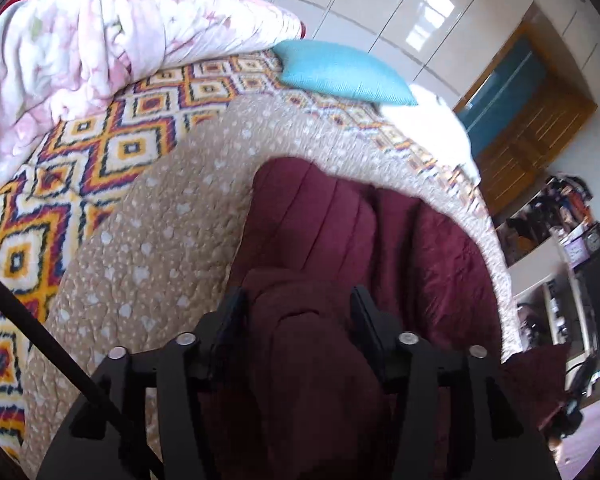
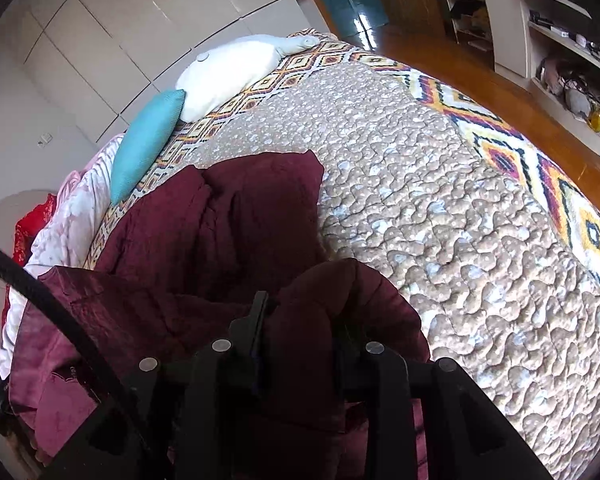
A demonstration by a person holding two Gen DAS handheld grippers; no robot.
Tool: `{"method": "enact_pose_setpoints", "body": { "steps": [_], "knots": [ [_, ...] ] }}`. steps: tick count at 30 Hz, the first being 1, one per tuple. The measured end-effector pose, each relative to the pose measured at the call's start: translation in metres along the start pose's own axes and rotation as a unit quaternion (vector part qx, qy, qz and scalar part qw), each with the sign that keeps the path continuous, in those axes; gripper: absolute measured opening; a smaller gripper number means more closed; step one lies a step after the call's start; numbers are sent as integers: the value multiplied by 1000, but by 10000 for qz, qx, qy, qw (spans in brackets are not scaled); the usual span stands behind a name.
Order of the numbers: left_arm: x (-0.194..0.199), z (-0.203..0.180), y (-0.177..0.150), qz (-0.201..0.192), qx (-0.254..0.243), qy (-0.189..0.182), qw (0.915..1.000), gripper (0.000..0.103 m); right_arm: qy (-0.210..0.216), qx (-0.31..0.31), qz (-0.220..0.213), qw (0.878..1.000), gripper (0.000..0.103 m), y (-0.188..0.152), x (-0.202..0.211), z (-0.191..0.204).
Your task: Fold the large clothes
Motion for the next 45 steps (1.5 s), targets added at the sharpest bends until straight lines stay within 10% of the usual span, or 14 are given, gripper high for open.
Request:
{"method": "enact_pose_setpoints", "body": {
  "steps": [4, 9, 15, 21, 28, 32, 40, 45],
  "knots": [
    [24, 1, 28, -440, 164, -156, 9988, 71, 487, -278, -37, 9984, 42, 18, 4, -2],
    [46, 6, 37, -546, 250, -310, 9977, 72, 1112, -1171, -207, 9867, 90, 31, 16, -12],
    [65, 23, 23, -558, 176, -100, 9982, 73, 951, -1262, -609, 9856, 92, 42, 49, -26],
    [73, 39, -1, -520, -348, 532, 9966, 73, 935, 451, -440, 9936, 91, 5, 89, 28],
    [70, 53, -22, -360, -347, 542, 9973, 73, 1676, 2230, 435, 9593, 74, -82, 83, 134],
    [70, 52, -24, -389, -412, 500, 9971, 73, 1228, 2842, 372, 9501, 73, -102, 43, 180],
    [46, 48, -23, -170, -432, 325, 9984, 73, -96, 1855, 319, 9821, 84, -55, -78, 174],
    [16, 34, -13, -47, -625, 69, 9980, 73, 228, 1811, 242, 9829, 84, -44, -62, 166]
  ]
}}
Point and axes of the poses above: each gripper's, at about its wrist camera, not at the fingertips, and x roughly against the way its jaws point, z to its left, y to its top, the point moved 1 cm from there along -x, roughly the way its jaws point, and after that the axes turned 7 degrees about -z, right-handed, at the moved point
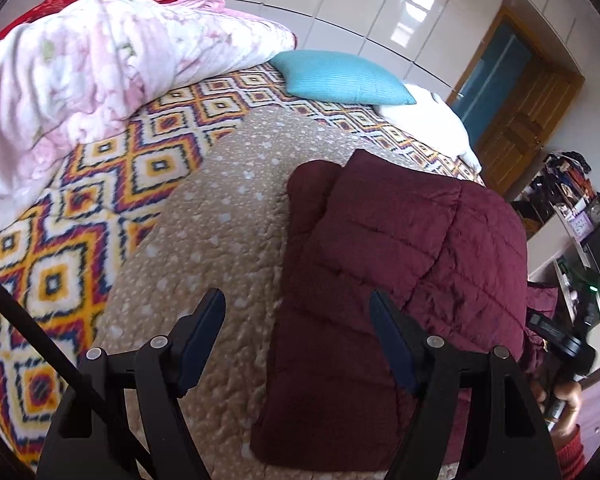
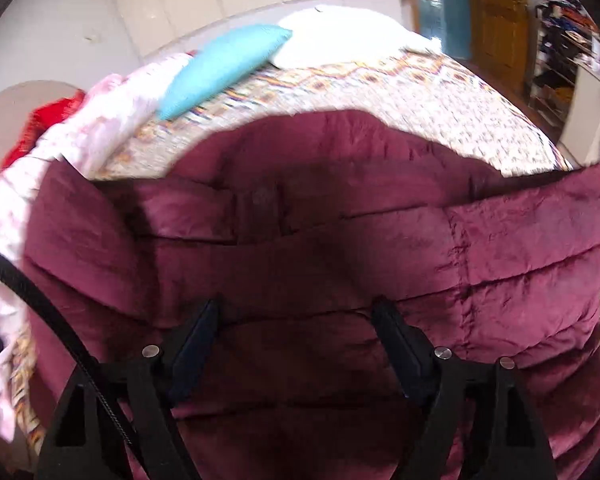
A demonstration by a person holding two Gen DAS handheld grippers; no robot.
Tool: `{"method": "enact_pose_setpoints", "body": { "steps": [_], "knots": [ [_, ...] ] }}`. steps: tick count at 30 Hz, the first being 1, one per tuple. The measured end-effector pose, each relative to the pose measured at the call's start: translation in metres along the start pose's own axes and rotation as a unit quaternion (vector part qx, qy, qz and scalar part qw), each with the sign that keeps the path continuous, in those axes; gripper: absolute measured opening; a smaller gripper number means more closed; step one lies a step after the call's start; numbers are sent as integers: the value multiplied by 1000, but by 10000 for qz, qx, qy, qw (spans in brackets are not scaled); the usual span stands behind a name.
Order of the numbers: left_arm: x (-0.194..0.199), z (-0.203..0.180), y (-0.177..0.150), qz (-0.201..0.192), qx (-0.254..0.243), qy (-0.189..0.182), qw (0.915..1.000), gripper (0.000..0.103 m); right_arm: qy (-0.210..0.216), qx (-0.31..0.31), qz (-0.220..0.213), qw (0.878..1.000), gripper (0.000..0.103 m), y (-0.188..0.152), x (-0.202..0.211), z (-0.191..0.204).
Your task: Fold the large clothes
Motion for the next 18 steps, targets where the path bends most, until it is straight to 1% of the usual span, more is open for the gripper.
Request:
{"method": "enact_pose_setpoints", "body": {
  "steps": [2, 4, 6, 8, 10, 11, 13, 14, 16, 17, 18],
  "knots": [
    [-15, -4, 9, 44, -22, -160, 9999, 74, 356, -42, -254, 9990, 84, 6, 32, -19],
    [-29, -7, 18, 117, -23, -285, 9995, 76, 513, -83, -495, 9974, 87, 13, 63, -42],
    [-48, -8, 30, 185, 24, -393, 9991, 76, 352, -95, -753, 9965, 93, 21, 86, -68],
    [-65, -9, 40, 265, 111, -550, 9981, 77, 17, -115, -951, 9954, 95, 29, 101, -100],
    [-84, -12, 47, 436, 198, -786, 9958, 78, -376, -212, -945, 9946, 95, 34, 104, -133],
    [-94, -15, 50, 519, 216, -897, 9944, 78, -477, -323, -934, 9940, 95, 35, 103, -147],
    [-113, -20, 53, 691, 176, -1059, 9918, 78, -462, -562, -879, 9935, 95, 38, 97, -169],
    [-121, -24, 54, 774, 143, -1141, 9903, 78, -394, -702, -786, 9936, 95, 37, 90, -179],
    [-132, -31, 55, 932, 133, -1411, 9855, 78, -294, -794, -610, 9945, 95, 41, 72, -190],
    [-136, -37, 54, 994, 137, -1545, 9829, 80, -272, -793, -527, 9951, 95, 40, 63, -191],
    [-137, -41, 53, 979, 103, -1599, 9822, 83, -234, -780, -435, 9957, 95, 39, 53, -192]
  ]
}}
Point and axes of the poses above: each gripper's, at about its wrist camera, not at the fingertips, and x roughly against the way its jaws point, z to its left, y to its top, the point moved 1 cm from there along -x, roughly the way its jaws point, and after that the axes turned 7 degrees about -z, right-handed, at the moved point
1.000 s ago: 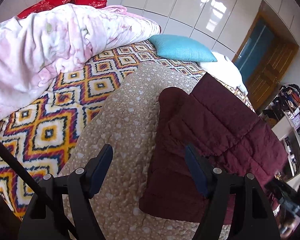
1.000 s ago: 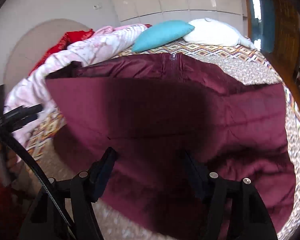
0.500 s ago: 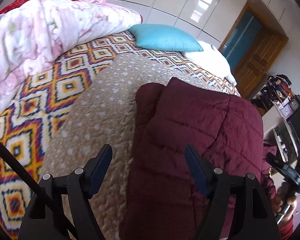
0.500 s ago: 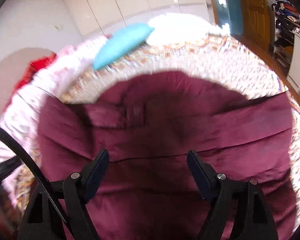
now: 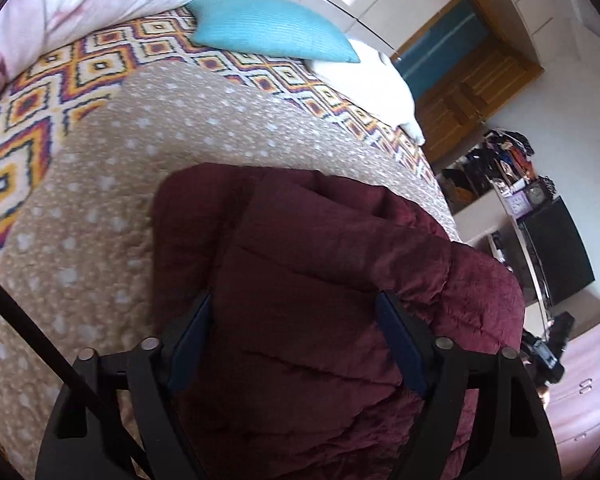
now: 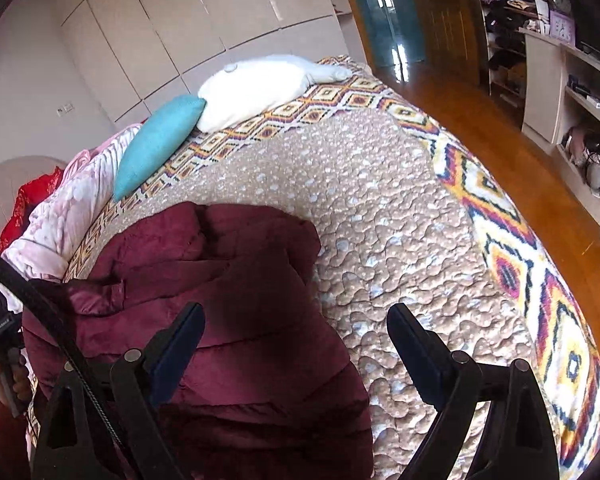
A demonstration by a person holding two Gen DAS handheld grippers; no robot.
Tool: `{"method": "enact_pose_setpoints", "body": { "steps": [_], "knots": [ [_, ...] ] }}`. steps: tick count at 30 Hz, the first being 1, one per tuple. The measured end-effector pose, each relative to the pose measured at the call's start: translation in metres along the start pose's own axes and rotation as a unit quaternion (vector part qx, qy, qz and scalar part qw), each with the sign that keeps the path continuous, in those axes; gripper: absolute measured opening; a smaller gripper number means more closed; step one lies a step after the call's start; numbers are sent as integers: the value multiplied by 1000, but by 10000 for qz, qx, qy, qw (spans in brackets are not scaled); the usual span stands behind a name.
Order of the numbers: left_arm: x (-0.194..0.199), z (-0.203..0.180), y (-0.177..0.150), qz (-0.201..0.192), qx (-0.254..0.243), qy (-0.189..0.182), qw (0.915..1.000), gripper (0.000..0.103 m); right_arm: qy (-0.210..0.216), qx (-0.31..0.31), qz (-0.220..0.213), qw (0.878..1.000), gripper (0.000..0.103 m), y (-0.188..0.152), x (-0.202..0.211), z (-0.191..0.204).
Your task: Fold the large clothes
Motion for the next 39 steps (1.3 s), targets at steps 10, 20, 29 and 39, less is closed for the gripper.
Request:
{"method": "enact_pose_setpoints", "body": {
  "steps": [10, 20, 29, 39],
  "knots": [
    [17, -37, -20, -267, -936, 728, 9926, 30, -461, 1246, 188, 9910, 57, -35, -9, 45],
    [113, -47, -1, -1318, -645, 986, 9842, 24, -549, 1615, -770, 9823, 22, -1, 101, 82],
    [125, -84, 94, -1928, -652, 1704, 9641, 25, -654, 1284, -1592, 9767, 22, 114, 107, 126],
    [-53, -4, 96, -954, -573, 2897, 9506, 28, -1325, 669, -466, 9878, 22, 104, -101, 80]
  ]
}}
Point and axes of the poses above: each gripper's, at about its wrist camera, not at the fingertips, and x roughly against the way its jaws point, z to its left, y to its top, the point moved 1 cm from there along -x, roughly the way its jaws point, and after that the axes turned 7 degrees about -z, right-handed, at the moved point
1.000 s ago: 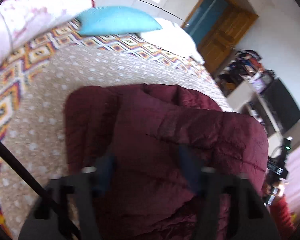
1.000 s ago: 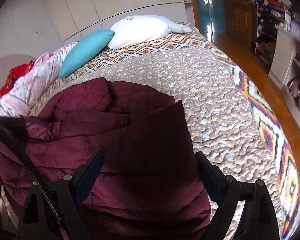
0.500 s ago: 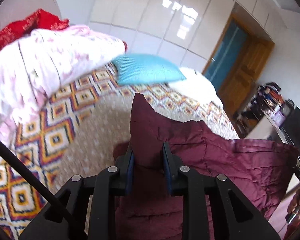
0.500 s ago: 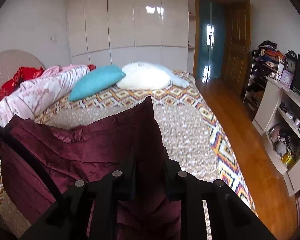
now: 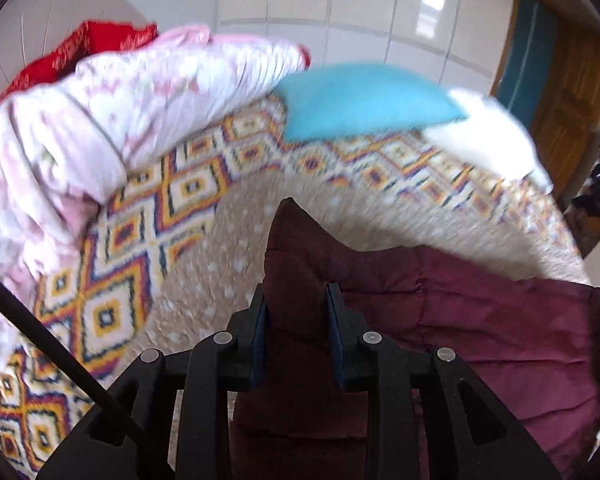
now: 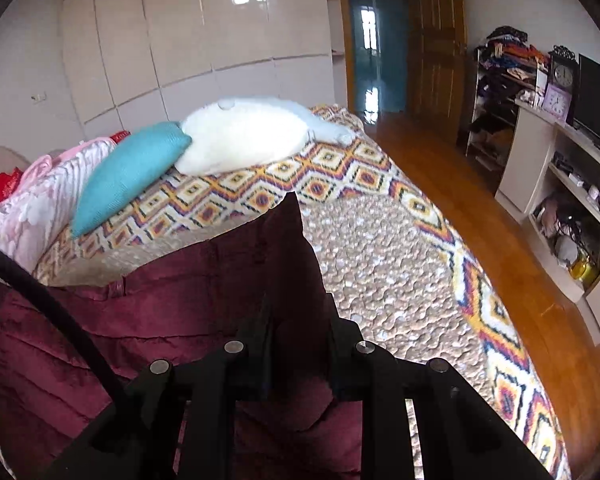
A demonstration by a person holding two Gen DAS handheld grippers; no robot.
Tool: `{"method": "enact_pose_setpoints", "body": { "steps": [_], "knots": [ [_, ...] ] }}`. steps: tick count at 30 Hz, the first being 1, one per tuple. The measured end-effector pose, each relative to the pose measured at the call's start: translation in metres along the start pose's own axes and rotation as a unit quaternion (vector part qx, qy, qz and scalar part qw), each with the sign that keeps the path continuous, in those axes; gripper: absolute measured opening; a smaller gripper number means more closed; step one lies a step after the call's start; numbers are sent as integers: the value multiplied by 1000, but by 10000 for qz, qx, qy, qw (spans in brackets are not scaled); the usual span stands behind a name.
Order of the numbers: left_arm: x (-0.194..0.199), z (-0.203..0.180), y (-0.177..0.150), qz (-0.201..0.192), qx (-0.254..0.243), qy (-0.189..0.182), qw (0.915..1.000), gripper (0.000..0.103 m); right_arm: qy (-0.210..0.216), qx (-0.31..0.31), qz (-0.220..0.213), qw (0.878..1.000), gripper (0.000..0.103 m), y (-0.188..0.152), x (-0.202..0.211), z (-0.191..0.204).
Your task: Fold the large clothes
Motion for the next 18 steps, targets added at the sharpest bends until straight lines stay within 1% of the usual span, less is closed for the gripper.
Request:
{"method": "enact_pose_setpoints", "body": {
  "steps": [2, 3, 6, 7, 8, 9, 10, 11, 12, 14, 15, 18],
  "knots": [
    [-34, 9, -20, 243, 118, 67, 9996, 32, -127, -30, 245, 9996, 22, -17, -35, -4],
    [-45, 13, -26, 316, 193, 61, 9993, 35, -149, -94, 379, 9991, 22, -26, -52, -8],
    [-59, 25, -34, 400, 602, -133, 9973, 42, -9, -397, 663, 9970, 27, -46, -86, -21],
    [-61, 29, -34, 443, 704, -162, 9964, 46, 3, -485, 688, 9965, 32, -49, -92, -26],
    [-62, 30, -33, 470, 765, -172, 9958, 49, -10, -598, 712, 9957, 34, -49, -96, -29],
    [-62, 33, -34, 521, 866, -132, 9948, 58, -36, -662, 737, 9951, 41, -50, -96, -30],
    [-60, 39, -34, 556, 1015, -177, 9931, 60, -100, -720, 798, 9942, 53, -51, -98, -32],
    [-57, 41, -34, 563, 1108, -257, 9919, 60, -188, -822, 853, 9928, 60, -51, -98, -37],
    [-49, 46, -33, 553, 1213, -343, 9905, 60, -201, -918, 861, 9918, 69, -49, -96, -40],
    [-25, 51, -29, 401, 1269, -412, 9903, 60, -158, -1072, 784, 9910, 70, -42, -81, -48],
    [-6, 54, -26, 279, 1203, -422, 9914, 60, -185, -1052, 684, 9919, 70, -37, -69, -49],
    [54, 57, -19, -133, 767, -317, 9965, 61, -385, -816, 204, 9957, 72, -14, -16, -52]
  ]
}}
Point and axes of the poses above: each gripper's, at about its wrist camera, not at the fingertips, and x roughly against the way its jaws point, z to its left, y to its top, the point moved 1 cm from there along -x, roughly the way its jaws point, and after that the axes turned 7 degrees about -z, right-handed, at the moved point
